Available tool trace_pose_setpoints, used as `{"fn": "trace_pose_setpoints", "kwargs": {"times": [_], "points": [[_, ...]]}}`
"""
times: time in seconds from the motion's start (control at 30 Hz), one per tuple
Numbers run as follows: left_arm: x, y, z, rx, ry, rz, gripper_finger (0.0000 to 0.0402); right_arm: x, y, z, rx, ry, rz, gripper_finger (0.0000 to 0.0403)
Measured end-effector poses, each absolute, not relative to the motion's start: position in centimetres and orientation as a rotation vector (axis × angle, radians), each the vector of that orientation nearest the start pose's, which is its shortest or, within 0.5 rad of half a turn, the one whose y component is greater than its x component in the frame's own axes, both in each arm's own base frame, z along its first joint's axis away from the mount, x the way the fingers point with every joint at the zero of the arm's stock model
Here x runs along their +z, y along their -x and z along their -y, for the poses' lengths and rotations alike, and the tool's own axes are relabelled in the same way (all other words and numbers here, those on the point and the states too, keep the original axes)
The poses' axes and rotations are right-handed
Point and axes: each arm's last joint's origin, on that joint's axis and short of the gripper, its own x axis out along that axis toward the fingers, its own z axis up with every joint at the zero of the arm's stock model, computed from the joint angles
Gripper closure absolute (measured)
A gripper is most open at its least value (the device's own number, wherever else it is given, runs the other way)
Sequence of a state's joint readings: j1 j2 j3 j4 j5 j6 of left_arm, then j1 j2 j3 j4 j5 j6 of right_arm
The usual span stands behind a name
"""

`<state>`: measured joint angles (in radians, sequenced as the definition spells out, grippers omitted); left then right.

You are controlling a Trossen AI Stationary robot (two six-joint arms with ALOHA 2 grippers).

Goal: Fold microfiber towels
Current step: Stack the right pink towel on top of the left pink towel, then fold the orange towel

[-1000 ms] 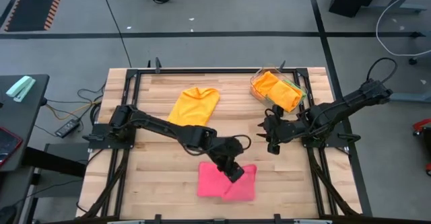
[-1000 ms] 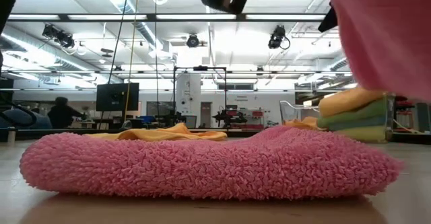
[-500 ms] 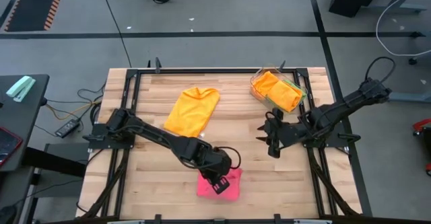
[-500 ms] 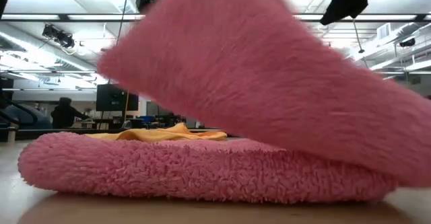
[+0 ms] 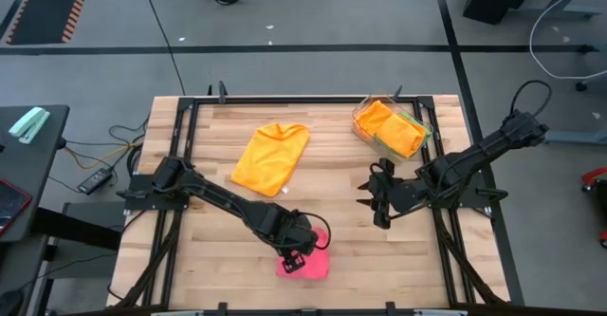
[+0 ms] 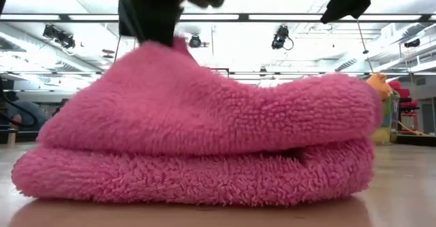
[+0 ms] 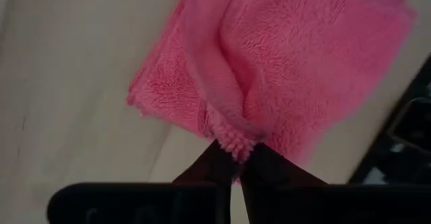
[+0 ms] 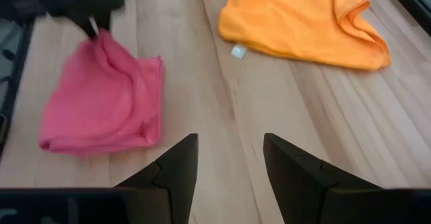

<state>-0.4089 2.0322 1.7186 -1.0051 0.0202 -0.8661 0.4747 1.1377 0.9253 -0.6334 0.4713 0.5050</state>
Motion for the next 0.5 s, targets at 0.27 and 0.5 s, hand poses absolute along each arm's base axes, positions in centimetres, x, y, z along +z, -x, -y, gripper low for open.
{"fn": "trace_pose_setpoints", "kwargs": {"times": [0.27, 0.5], "points": [[19.5, -37.9, 16.2, 0.199, 0.419, -1.333, 0.0276, 27.7, -21.1, -9.4, -0.164, -0.11, -0.721, 0.0226], [24.7, -37.2, 15.2, 0.09, 0.353, -1.252, 0.0165, 26.8, -22.0, -10.0, -0.142, -0.14, -0.754, 0.0226]]}}
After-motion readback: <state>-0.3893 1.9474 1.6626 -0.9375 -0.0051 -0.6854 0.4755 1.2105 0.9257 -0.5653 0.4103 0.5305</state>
